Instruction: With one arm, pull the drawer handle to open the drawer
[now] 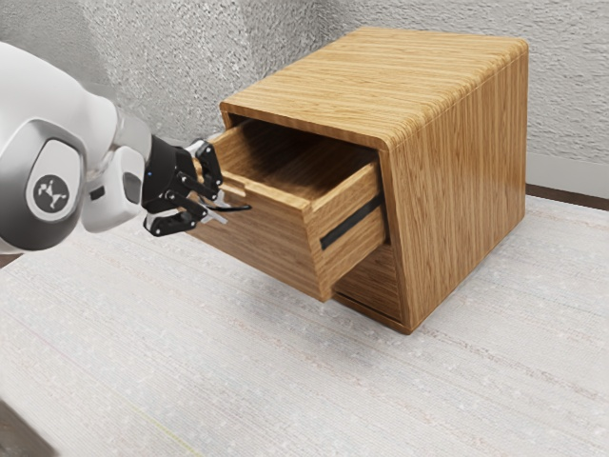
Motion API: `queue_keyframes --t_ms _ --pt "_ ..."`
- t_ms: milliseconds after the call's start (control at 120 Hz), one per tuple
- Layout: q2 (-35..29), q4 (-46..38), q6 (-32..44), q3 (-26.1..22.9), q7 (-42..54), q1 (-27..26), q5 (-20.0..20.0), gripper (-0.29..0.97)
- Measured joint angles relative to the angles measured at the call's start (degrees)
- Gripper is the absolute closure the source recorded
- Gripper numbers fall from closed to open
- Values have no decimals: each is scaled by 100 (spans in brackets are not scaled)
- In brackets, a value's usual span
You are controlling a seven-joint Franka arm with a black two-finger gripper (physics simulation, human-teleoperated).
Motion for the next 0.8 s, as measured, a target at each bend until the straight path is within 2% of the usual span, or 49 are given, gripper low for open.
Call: queue_keyframes --t_ms 200,342,800 --pt "-205 -160 -47 59 -5 -28 -48 77" --pt "-390 -324 -111 397 -8 -238 -80 75" --pt "-779 -696 -170 590 12 -419 -117 78"
